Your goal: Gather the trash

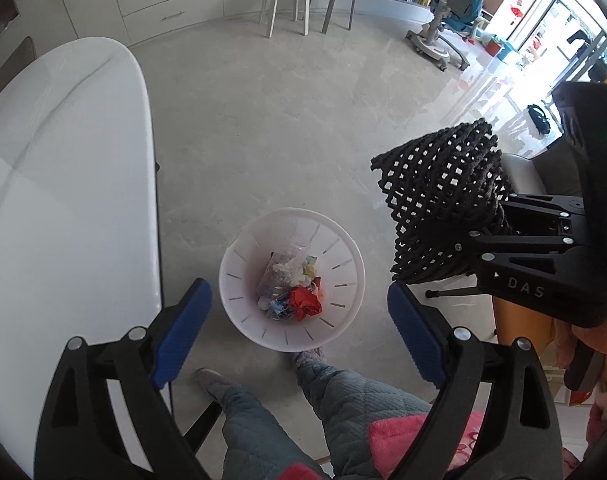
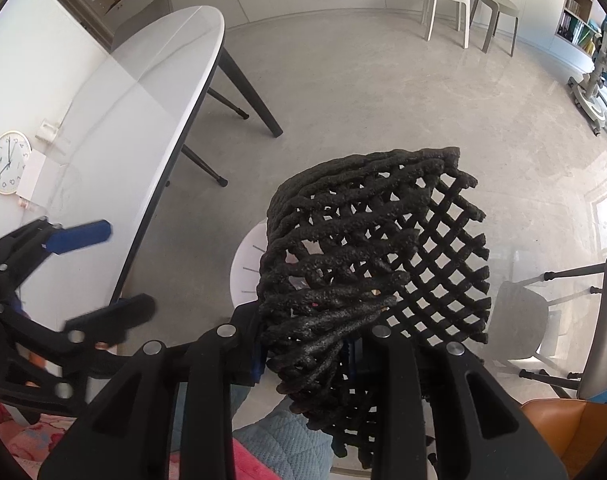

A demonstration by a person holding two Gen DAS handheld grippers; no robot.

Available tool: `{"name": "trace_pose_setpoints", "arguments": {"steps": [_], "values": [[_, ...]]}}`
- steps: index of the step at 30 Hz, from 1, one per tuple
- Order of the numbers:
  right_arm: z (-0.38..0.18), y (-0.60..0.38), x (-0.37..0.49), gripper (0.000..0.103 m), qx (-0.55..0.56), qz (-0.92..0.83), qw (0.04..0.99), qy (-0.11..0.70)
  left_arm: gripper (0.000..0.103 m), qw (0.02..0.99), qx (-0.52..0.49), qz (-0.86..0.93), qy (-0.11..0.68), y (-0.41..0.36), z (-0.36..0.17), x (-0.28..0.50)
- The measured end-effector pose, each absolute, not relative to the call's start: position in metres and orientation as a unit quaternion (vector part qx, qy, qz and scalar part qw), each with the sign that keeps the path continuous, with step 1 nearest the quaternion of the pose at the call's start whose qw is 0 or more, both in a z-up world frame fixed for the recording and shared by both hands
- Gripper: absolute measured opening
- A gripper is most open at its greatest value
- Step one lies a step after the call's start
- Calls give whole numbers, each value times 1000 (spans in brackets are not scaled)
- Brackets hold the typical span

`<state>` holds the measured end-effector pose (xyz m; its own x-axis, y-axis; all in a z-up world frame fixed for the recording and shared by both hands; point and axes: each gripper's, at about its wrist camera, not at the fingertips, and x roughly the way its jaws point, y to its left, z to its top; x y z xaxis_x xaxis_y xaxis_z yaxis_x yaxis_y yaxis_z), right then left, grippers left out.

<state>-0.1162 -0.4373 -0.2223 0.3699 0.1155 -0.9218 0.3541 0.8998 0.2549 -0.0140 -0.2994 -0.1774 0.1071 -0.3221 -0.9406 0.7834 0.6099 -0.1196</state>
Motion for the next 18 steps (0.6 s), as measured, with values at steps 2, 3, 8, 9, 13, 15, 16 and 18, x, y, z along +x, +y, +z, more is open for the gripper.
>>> {"name": "trace_pose_setpoints", "arguments": {"steps": [2, 3, 8, 9, 13, 15, 16, 18], "values": [[-228, -432, -110, 30, 208, -66, 799, 560, 88, 722, 205, -377, 543, -288, -170, -10], [-231, -429, -107, 31, 205, -61, 799, 563, 89, 726, 202, -371, 543, -282, -167, -7], [-255, -413, -86, 41, 184, -45, 790, 583, 90, 749, 179, -336, 543, -246, -153, 5], [-261, -411, -82, 45, 183, -43, 787, 588, 90, 752, 173, -331, 544, -240, -152, 7], [-284, -402, -69, 74, 172, -46, 772, 610, 90, 763, 153, -307, 548, -218, -148, 18], [-291, -399, -65, 79, 167, -53, 765, 620, 91, 765, 145, -298, 551, -211, -148, 22], [-292, -396, -62, 79, 167, -56, 763, 623, 91, 767, 143, -294, 552, -207, -148, 24], [-289, -393, -58, 84, 167, -62, 763, 622, 90, 770, 138, -287, 553, -202, -146, 27]]}}
